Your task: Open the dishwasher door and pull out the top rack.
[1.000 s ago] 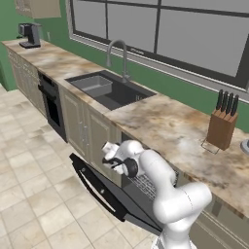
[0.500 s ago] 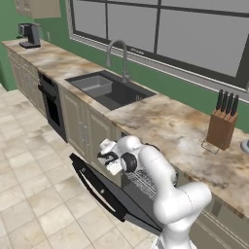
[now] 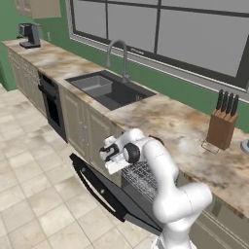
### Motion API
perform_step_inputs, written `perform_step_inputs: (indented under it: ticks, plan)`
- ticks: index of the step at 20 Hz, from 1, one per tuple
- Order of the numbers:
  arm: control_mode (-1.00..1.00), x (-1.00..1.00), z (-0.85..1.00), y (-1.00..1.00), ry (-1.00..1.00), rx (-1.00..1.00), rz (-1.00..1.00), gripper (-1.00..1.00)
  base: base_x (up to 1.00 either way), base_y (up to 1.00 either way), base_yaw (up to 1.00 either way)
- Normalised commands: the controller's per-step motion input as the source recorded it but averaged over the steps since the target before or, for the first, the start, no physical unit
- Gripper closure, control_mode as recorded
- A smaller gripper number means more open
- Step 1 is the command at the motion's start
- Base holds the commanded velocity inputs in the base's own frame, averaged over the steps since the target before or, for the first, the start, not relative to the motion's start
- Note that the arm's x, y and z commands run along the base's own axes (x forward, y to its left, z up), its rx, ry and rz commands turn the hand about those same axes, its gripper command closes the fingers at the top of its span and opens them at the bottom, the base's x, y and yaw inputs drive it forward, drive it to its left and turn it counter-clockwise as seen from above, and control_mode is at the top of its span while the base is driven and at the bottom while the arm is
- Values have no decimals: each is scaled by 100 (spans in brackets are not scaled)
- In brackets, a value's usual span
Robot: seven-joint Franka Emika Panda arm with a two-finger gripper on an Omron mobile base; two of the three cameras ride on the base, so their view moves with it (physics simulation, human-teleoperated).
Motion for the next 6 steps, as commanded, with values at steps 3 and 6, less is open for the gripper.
perform_step_inputs:
  ticks: [3,6]
  plan:
    - [-100,-43,-14,2,0,28,0,-100,0,0,0]
    - [-100,-42,-13,10,0,20,0,-100,0,0,0]
